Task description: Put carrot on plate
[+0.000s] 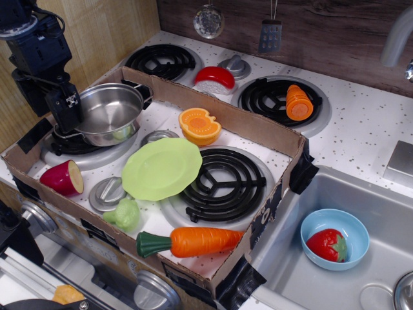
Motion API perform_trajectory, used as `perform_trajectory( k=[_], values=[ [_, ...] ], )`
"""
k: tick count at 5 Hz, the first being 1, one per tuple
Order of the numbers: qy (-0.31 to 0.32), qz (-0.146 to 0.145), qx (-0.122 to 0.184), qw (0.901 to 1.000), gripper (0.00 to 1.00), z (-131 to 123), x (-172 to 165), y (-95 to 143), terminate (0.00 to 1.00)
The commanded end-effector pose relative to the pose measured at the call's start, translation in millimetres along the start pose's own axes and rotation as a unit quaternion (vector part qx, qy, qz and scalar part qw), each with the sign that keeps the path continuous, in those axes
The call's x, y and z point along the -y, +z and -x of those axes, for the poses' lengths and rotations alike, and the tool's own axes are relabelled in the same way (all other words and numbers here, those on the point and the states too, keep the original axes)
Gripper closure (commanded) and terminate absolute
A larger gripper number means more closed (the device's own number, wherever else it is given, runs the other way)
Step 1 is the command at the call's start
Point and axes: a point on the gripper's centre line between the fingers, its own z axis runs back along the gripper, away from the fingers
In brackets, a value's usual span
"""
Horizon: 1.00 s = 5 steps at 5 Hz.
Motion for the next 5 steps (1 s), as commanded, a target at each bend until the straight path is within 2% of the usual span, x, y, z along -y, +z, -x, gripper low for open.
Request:
perform_trajectory(
  k=[1, 2, 3, 4, 5],
  values=[
    [0.0, 0.0, 0.0, 1.0, 0.0, 0.0, 0.0, 0.0, 0.0],
    [-0.018, -0.047, 0.034, 0.9982, 0.0, -5.3, 15.3, 15.6, 0.0],
    [-0.004, -0.058, 0.019, 0.9982, 0.0, -6.0, 36.6, 32.6, 0.0],
    [0.034, -0.054, 0.003, 0.998, 0.0, 4.6, 73.3, 30.1, 0.0],
    [0.07, -0.041, -0.003, 0.9967, 0.0, 12.2, 104.9, 6.4, 0.0]
  ],
)
